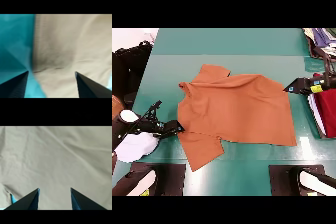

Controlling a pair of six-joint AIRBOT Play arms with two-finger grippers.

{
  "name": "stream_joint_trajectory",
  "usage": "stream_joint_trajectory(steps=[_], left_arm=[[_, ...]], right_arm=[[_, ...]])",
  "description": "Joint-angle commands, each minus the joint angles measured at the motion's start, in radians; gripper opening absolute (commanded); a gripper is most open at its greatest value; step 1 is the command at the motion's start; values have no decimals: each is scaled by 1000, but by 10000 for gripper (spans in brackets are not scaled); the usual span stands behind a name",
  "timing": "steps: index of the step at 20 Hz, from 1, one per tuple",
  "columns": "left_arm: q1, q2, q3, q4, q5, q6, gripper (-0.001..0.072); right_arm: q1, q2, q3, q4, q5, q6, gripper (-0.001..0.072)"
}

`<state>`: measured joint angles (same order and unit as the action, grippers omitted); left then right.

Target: Fold the shirts.

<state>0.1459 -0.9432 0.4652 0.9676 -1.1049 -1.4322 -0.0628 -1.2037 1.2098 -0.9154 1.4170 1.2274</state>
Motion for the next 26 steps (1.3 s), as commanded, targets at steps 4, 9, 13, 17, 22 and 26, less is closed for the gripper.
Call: stream_joint_trajectory(steps=[4, 9, 13, 17, 22, 26], left_arm=[[-1, 7, -60, -95, 119, 26, 476], [-1, 7, -13, -91, 111, 46, 32], [-1, 7, 69, -85, 82, 79, 32], [-1, 7, 79, -85, 77, 80, 32], [-1, 7, 79, -85, 65, 105, 32], [-1, 7, 79, -85, 65, 105, 32]], right_arm=[[-116, 129, -142, 3, 0, -6, 449], [-288, 224, -367, -170, 30, -4, 449], [-430, 237, -549, -334, 80, 6, 451], [-422, 184, -678, -334, 40, 19, 450], [-306, 137, -718, -333, -26, 56, 428], [-260, 169, -718, -332, -89, 78, 305]])
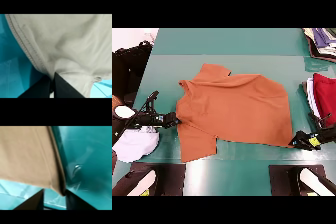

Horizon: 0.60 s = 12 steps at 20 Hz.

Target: Fold the shirts.

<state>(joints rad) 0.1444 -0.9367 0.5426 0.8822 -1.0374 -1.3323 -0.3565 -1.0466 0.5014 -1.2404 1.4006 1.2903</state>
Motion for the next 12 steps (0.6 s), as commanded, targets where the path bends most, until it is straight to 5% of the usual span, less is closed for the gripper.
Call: stream_joint_trajectory(steps=[1, 4, 8, 12], left_arm=[[1, 1, 1, 0, -3, 5, 32], [1, 1, 1, 0, -3, 5, 32], [1, 71, 37, 0, -28, -4, 30], [1, 210, 298, 6, -105, -33, 31]], right_arm=[[38, 24, -9, -7, -76, 15, 303], [39, 36, -10, 68, -77, -48, 40], [39, 37, 32, 254, -63, -106, 15], [39, 37, 314, 442, 6, -106, 14]])
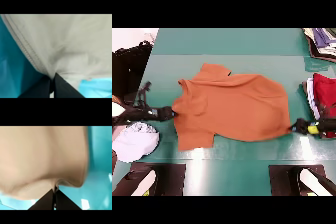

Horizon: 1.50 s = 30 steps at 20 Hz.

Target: Fold the shirts.

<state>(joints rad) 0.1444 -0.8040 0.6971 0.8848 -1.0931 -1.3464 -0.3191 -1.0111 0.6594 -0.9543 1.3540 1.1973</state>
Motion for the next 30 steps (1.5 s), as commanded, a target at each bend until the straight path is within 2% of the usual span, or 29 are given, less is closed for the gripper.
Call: stream_joint_trajectory(steps=[1, 5, 10, 14, 16, 18, 20, 24, 26, 28, 30], left_arm=[[1, 99, 246, 11, -75, -19, 32], [1, 112, 690, 16, -160, -52, 32], [1, 112, 1163, 16, -123, -100, 32], [1, 112, 1424, 15, -94, -150, 31], [1, 112, 1496, 11, -93, -175, 31], [1, 111, 1500, 23, -96, -185, 31], [1, 99, 1439, 87, -114, -203, 31], [1, 7, 1156, 231, -272, -227, 32], [1, -80, 985, 175, -307, -222, 32], [1, -180, 822, 87, -301, -166, 33], [1, -296, 703, 60, -265, -122, 33]], right_arm=[[2, 2, 252, 198, 70, -13, 15], [1, 4, 689, 255, 89, -1, 14], [0, 8, 1179, 243, 86, 35, 14], [-46, 57, 1392, 235, 77, 43, 15], [-94, 97, 1444, 145, 80, 101, 15], [-138, 133, 1448, 67, 90, 123, 14], [-163, 153, 1393, 61, 91, 123, 14], [-153, 34, 1289, 62, 214, 130, 14], [-93, -68, 1224, 46, 254, 130, 14], [14, -174, 1144, -80, 262, 131, 14], [118, -294, 1068, -218, 284, 146, 14]])
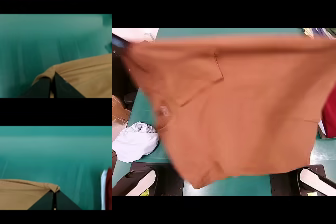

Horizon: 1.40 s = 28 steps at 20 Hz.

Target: Fold the shirts.

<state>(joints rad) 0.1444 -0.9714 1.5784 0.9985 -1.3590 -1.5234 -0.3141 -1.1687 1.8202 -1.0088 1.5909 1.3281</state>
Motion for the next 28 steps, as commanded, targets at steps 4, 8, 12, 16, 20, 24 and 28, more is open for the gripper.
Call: stream_joint_trajectory(steps=[4, 8, 12, 16, 20, 24, 28], left_arm=[[1, -394, -224, -85, 180, 118, 33], [1, -562, -154, -162, 425, 198, 32], [1, -622, -34, -161, 473, 280, 32], [3, -578, 20, -53, 349, 289, 30], [3, -502, -75, 113, 214, 264, 30], [-1, -468, -314, 113, 243, 267, 31], [-1, -470, -481, 113, 346, 267, 33]], right_arm=[[230, -383, -153, -198, -28, 22, 14], [258, -584, 18, -195, -171, 59, 14], [261, -661, 175, -190, -205, 89, 14], [266, -626, 180, -192, -197, 85, 13], [276, -523, -28, -198, -230, 84, 13], [315, -446, -271, -199, -355, 74, 14], [345, -438, -394, -196, -421, 75, 14]])
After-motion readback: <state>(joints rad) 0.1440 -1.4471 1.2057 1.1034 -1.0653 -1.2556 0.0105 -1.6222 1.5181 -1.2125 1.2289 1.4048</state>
